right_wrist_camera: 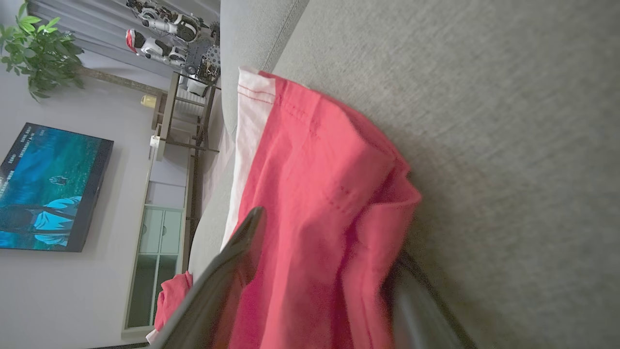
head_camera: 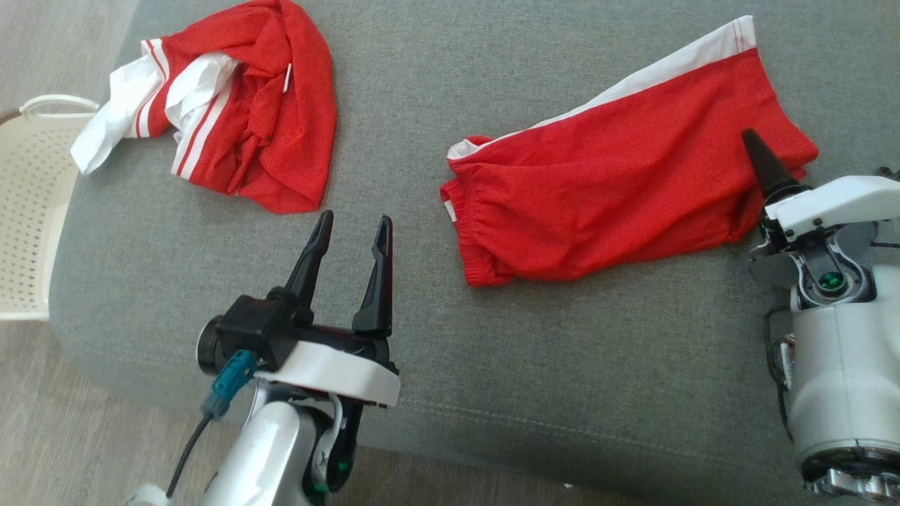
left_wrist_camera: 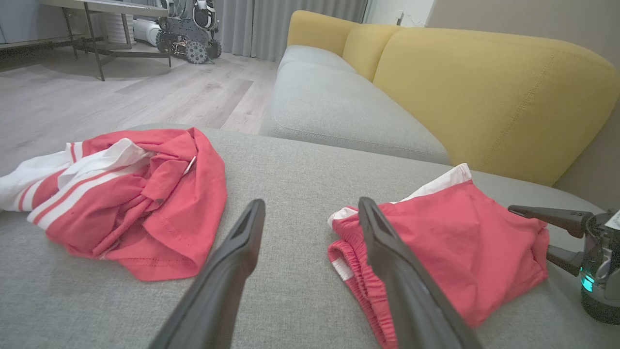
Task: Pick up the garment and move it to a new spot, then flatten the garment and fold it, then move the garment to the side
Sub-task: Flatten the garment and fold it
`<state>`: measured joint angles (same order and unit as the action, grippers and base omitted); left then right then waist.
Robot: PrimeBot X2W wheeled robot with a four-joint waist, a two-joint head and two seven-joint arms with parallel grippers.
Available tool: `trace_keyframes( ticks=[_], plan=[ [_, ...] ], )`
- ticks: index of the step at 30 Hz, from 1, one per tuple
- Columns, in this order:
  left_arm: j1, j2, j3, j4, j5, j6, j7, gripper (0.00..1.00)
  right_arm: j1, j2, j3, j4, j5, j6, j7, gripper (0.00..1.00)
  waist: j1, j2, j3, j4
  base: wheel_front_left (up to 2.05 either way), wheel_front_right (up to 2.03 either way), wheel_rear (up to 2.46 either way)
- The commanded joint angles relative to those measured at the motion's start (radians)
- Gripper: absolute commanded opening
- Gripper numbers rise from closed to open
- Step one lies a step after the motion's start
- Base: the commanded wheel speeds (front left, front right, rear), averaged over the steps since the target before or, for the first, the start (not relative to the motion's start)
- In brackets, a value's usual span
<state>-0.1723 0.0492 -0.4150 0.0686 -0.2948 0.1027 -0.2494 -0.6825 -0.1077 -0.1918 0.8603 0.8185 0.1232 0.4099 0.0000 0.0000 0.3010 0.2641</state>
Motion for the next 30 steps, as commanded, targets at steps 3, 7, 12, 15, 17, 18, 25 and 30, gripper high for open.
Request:
trace_keyframes(
  ticks=[3, 7, 12, 15, 17, 18, 25, 30],
  plan=[
    [-0.034, 0.001, 0.026, -0.03, -0.006, 0.005, -0.012, 1.0, -0.015, 0.057, 0.057, 0.026, -0.007, 0.008, -0.004, 0.41, 0.0, 0.0, -0.004, 0.0, 0.0, 0.0, 0.0],
    [-0.032, 0.001, 0.032, -0.027, -0.007, 0.006, -0.012, 1.0, -0.015, 0.057, 0.08, 0.018, -0.012, 0.008, -0.026, 0.0, 0.0, 0.0, -0.012, -0.005, 0.0, 0.0, 0.0],
    [-0.026, 0.001, 0.044, -0.023, -0.007, 0.007, -0.012, 1.0, 0.001, 0.057, 0.086, -0.007, 0.005, 0.008, -0.084, 0.0, 0.0, 0.0, -0.026, -0.019, 0.0, 0.0, 0.0],
    [-0.024, 0.001, 0.05, -0.022, -0.007, 0.007, -0.012, 1.0, 0.009, 0.056, 0.081, -0.014, 0.015, 0.008, -0.113, 0.0, 0.0, 0.0, -0.033, -0.027, 0.0, 0.0, 0.0],
    [-0.021, 0.001, 0.054, -0.021, -0.007, 0.006, -0.012, 1.0, 0.017, 0.054, 0.074, -0.02, 0.025, 0.008, -0.143, 0.0, 0.0, 0.0, -0.041, -0.037, 0.0, 0.0, 0.0],
    [-0.02, 0.001, 0.056, -0.02, -0.007, 0.005, -0.012, 1.0, 0.02, 0.053, 0.068, -0.022, 0.031, 0.008, -0.159, 0.0, 0.0, 0.0, -0.044, -0.042, 0.0, 0.0, 0.0],
    [-0.007, 0.001, 0.066, -0.014, -0.006, 0.002, -0.012, 1.0, 0.051, 0.036, 0.006, 0.004, 0.035, 0.008, -0.299, 0.0, 0.0, 0.0, -0.078, -0.079, 0.0, 0.0, 0.0],
    [0.007, 0.001, 0.078, -0.01, -0.001, -0.002, -0.012, 1.0, 0.072, 0.027, -0.033, 0.051, -0.007, 0.008, -0.403, 0.0, 0.0, 0.0, -0.102, -0.108, 0.0, 0.0, 0.0]
  ],
)
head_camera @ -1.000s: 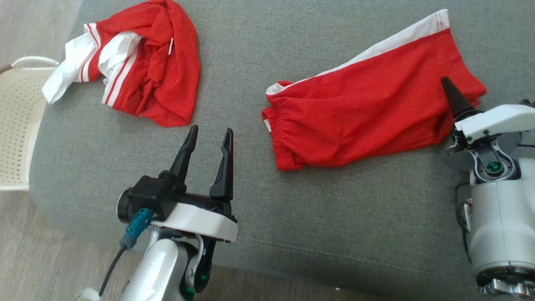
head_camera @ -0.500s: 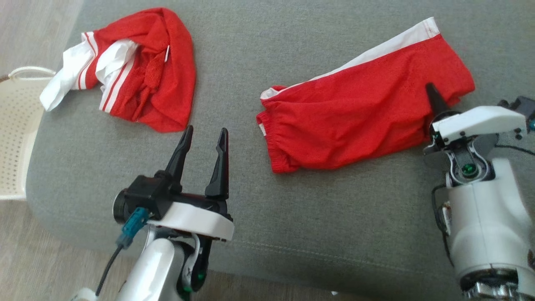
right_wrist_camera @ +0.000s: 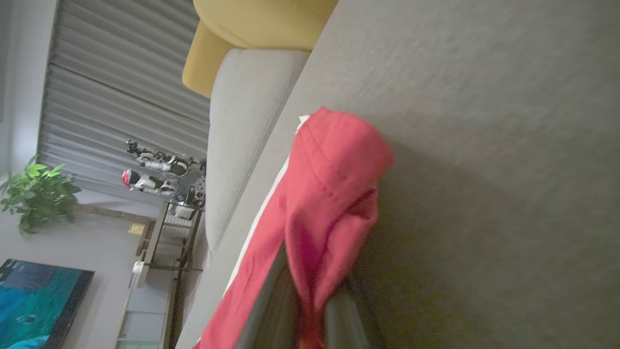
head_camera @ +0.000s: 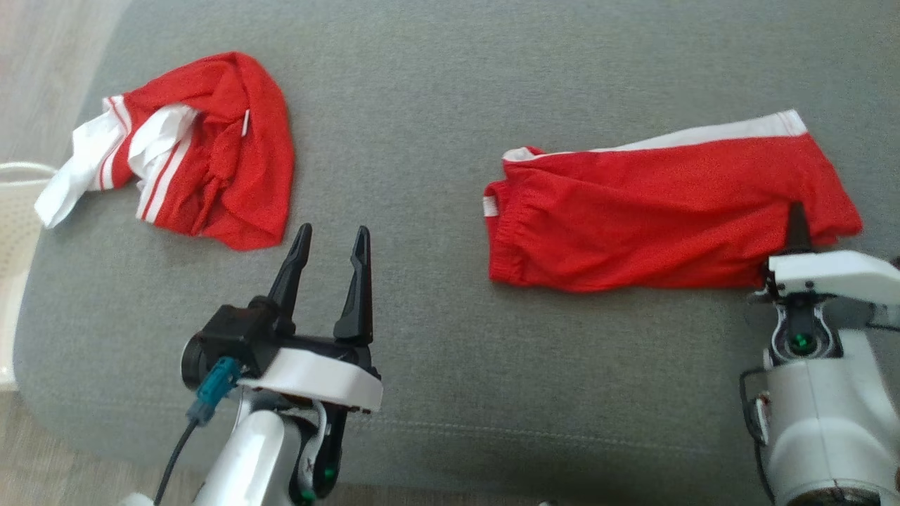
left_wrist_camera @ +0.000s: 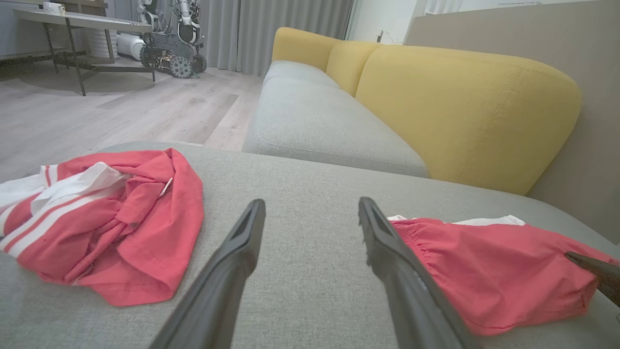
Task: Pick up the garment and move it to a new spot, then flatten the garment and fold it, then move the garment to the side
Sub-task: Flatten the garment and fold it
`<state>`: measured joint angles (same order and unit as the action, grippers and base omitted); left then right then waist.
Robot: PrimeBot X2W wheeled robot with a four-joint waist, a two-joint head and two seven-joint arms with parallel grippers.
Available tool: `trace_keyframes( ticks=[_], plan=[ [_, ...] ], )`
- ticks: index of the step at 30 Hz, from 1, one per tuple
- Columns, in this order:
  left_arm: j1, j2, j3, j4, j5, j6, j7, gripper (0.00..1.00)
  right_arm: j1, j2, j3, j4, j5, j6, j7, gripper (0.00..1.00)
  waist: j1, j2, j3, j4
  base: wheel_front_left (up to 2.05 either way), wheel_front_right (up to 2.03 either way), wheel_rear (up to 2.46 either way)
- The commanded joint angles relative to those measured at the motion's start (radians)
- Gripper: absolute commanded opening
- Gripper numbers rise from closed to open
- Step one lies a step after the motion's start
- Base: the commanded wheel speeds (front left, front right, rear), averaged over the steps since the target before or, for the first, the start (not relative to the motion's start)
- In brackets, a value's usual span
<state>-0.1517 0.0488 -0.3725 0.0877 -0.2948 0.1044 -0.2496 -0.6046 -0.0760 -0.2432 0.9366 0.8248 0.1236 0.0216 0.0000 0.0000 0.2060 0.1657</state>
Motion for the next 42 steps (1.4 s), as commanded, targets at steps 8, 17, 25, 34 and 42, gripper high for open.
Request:
trace_keyframes(
  ticks=[8, 17, 25, 34, 42],
  plan=[
    [-0.006, 0.001, 0.045, -0.028, -0.003, -0.01, -0.012, 1.0, 0.0, -0.002, 0.008, 0.027, -0.093, 0.007, -0.084, 0.0, 0.0, 0.0, -0.013, -0.045, 0.0, 0.0, 0.0],
    [-0.004, 0.001, 0.039, -0.017, -0.005, -0.013, -0.012, 1.0, -0.009, 0.001, 0.053, 0.03, -0.175, 0.007, -0.149, 0.0, 0.0, 0.0, -0.039, -0.047, 0.0, 0.0, 0.0],
    [0.019, 0.001, 0.06, -0.019, -0.012, -0.012, -0.012, 1.0, 0.018, 0.015, 0.188, -0.072, -0.195, 0.007, -0.165, 0.0, 0.0, 0.0, -0.08, -0.036, 0.0, 0.0, 0.0],
    [0.03, 0.001, 0.095, -0.032, -0.01, -0.015, -0.012, 1.0, 0.083, 0.023, 0.383, -0.207, -0.169, 0.007, -0.136, 0.0, 0.0, 0.0, -0.095, -0.025, 0.0, 0.0, 0.0],
    [0.032, 0.001, 0.092, -0.033, -0.016, -0.013, -0.012, 1.0, 0.121, 0.025, 0.537, -0.304, -0.136, 0.007, -0.111, 0.0, 0.0, 0.0, -0.085, -0.013, 0.0, 0.0, 0.0]
  ],
)
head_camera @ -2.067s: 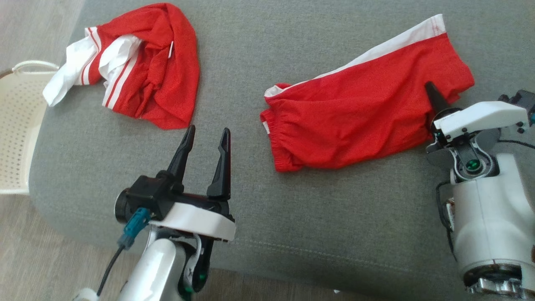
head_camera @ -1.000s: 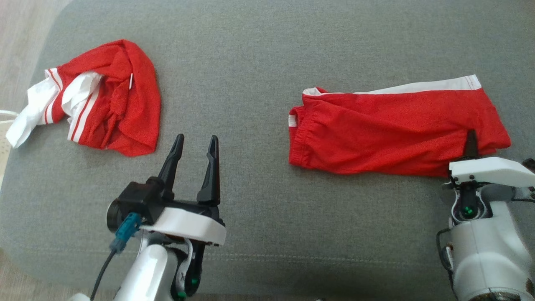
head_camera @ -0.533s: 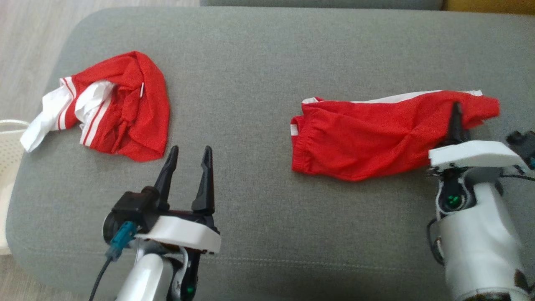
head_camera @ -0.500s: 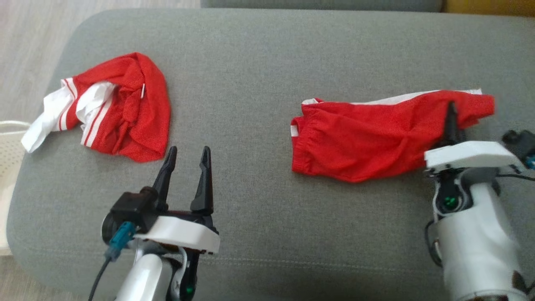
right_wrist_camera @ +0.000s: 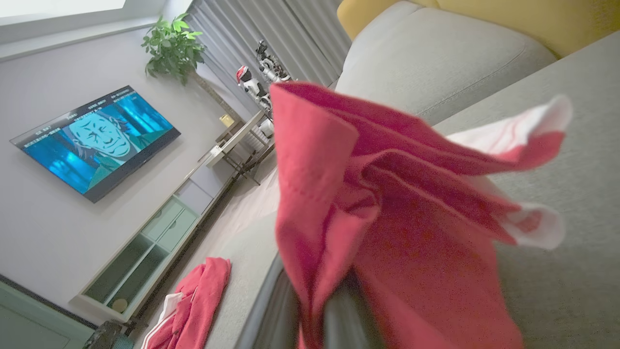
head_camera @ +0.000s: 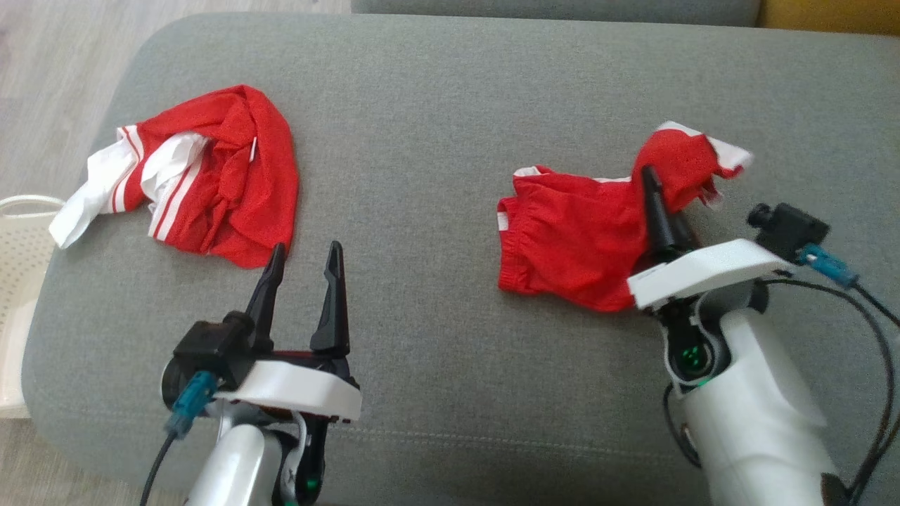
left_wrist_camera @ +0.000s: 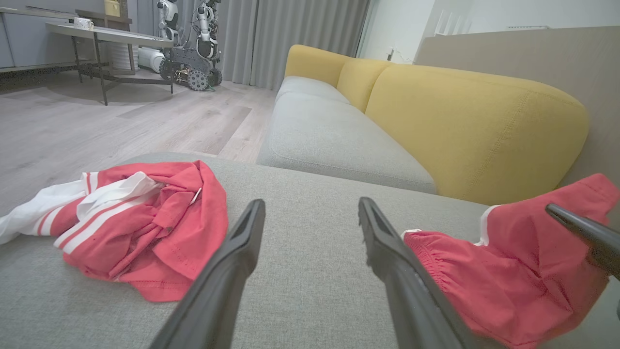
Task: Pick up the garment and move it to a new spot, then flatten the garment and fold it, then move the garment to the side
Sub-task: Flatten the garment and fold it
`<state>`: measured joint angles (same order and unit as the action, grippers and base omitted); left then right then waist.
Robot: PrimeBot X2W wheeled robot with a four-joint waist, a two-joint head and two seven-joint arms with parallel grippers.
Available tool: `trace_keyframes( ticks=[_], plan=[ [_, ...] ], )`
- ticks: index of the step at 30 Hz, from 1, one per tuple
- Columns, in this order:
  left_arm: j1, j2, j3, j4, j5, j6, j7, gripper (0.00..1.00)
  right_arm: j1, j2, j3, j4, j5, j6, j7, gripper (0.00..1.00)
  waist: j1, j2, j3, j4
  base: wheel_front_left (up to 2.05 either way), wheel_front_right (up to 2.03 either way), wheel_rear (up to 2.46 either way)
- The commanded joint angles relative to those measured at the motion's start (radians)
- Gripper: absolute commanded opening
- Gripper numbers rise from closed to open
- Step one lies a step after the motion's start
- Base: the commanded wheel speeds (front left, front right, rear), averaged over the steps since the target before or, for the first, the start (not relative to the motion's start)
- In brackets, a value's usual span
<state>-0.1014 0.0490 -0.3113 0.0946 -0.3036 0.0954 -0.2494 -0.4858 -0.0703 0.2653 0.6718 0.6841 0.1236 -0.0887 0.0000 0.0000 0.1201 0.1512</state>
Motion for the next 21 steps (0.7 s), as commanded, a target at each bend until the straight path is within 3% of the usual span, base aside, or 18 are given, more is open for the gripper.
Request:
trace_keyframes(
  ticks=[1, 7, 21],
  plan=[
    [-0.018, 0.001, 0.029, -0.04, -0.008, -0.004, -0.012, 1.0, 0.005, 0.019, 0.045, -0.046, 0.006, 0.007, 0.002, 0.0, 0.0, 0.0, 0.002, 0.003, 0.0, 0.0, 0.0],
    [-0.024, 0.001, 0.025, -0.038, -0.012, -0.001, -0.012, 1.0, 0.013, 0.013, 0.142, -0.053, -0.018, 0.007, 0.029, 0.0, 0.0, 0.0, 0.009, 0.012, 0.0, 0.0, 0.0],
    [-0.031, 0.001, 0.022, -0.042, -0.017, 0.003, -0.012, 1.0, -0.054, -0.026, 0.354, 0.091, -0.272, 0.007, 0.052, 0.0, 0.0, 0.0, 0.024, 0.025, 0.0, 0.0, 0.0]
  ],
)
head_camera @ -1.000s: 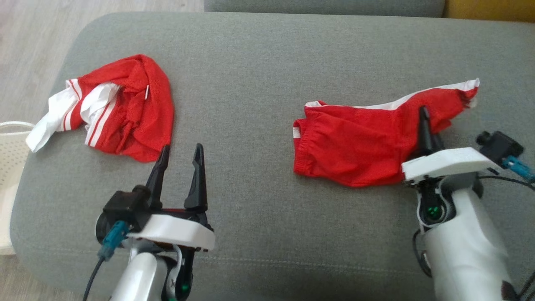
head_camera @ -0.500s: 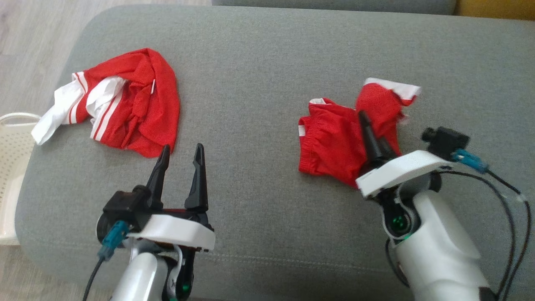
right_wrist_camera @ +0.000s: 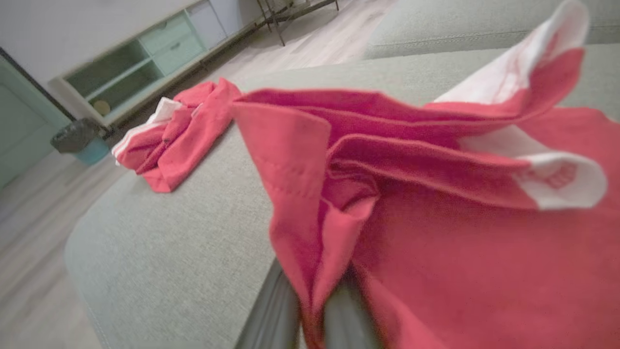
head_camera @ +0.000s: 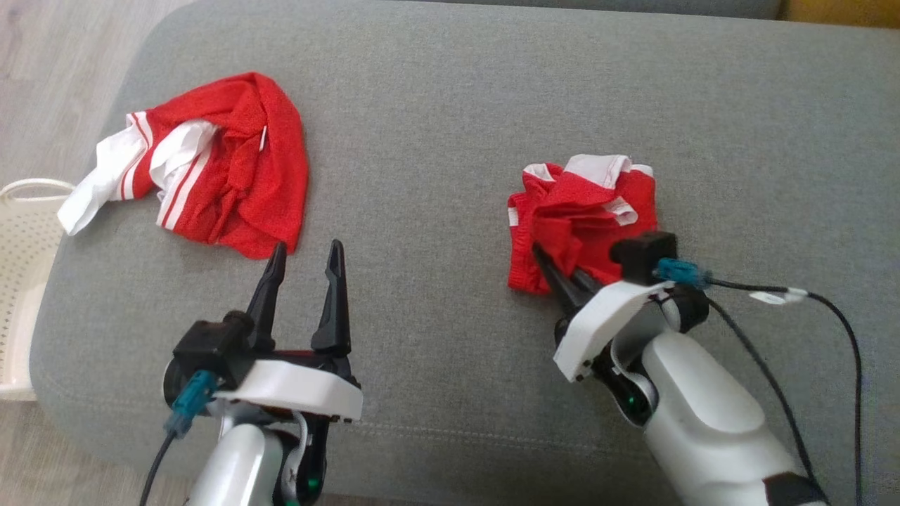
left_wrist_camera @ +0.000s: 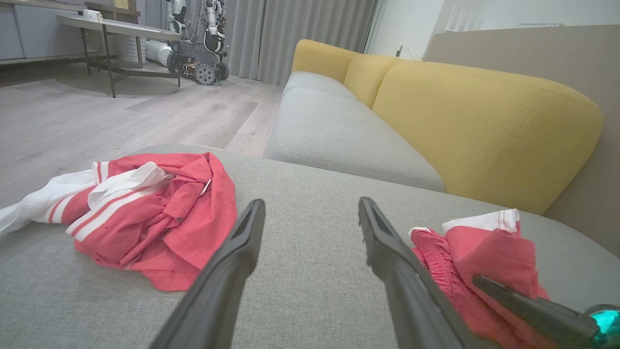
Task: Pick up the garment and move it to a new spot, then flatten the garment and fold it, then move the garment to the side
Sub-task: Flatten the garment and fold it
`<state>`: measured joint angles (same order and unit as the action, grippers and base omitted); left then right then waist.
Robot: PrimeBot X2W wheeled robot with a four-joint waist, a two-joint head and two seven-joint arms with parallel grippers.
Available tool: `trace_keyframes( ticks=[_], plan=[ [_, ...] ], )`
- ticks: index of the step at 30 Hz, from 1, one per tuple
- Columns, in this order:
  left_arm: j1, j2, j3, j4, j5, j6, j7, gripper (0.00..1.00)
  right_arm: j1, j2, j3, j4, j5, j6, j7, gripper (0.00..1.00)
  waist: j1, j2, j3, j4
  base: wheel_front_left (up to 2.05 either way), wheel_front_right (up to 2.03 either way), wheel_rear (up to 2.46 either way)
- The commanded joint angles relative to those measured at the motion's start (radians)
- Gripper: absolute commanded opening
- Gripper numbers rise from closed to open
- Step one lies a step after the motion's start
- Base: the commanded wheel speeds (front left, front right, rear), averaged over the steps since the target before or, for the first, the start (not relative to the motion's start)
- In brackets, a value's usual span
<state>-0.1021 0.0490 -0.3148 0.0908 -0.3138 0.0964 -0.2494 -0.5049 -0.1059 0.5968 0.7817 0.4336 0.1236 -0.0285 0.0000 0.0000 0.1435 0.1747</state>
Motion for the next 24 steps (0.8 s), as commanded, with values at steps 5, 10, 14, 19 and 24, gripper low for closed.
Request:
trace_keyframes(
  ticks=[5, 10, 14, 19, 24],
  plan=[
    [-0.033, 0.001, 0.02, -0.038, -0.012, 0.006, -0.012, 1.0, -0.07, 0.012, 0.046, 0.05, -0.132, 0.007, -0.041, 1.0, 0.0, 0.0, 0.008, 0.008, 0.0, 0.0, 0.0],
    [-0.034, 0.001, 0.018, -0.038, -0.016, 0.008, -0.012, 1.0, -0.097, 0.018, 0.066, 0.088, -0.201, 0.007, -0.064, 1.0, 0.0, 0.0, 0.015, 0.011, 0.0, 0.0, 0.0],
    [-0.038, 0.001, 0.016, -0.039, -0.019, 0.01, -0.012, 1.0, -0.124, 0.02, 0.096, 0.122, -0.271, 0.007, -0.079, 1.0, 0.0, 0.0, 0.023, 0.014, 0.0, 0.0, 0.0],
    [-0.045, 0.001, 0.009, -0.041, -0.023, 0.012, -0.012, 1.0, -0.169, 0.024, 0.143, 0.156, -0.348, 0.007, -0.084, 1.0, 0.0, 0.0, 0.034, 0.019, 0.0, 0.0, 0.0],
    [-0.051, 0.001, 0.005, -0.038, -0.027, 0.014, -0.012, 1.0, -0.204, 0.024, 0.212, 0.196, -0.407, 0.007, -0.063, 1.0, 0.0, 0.0, 0.041, 0.026, 0.0, 0.0, 0.0]
  ],
)
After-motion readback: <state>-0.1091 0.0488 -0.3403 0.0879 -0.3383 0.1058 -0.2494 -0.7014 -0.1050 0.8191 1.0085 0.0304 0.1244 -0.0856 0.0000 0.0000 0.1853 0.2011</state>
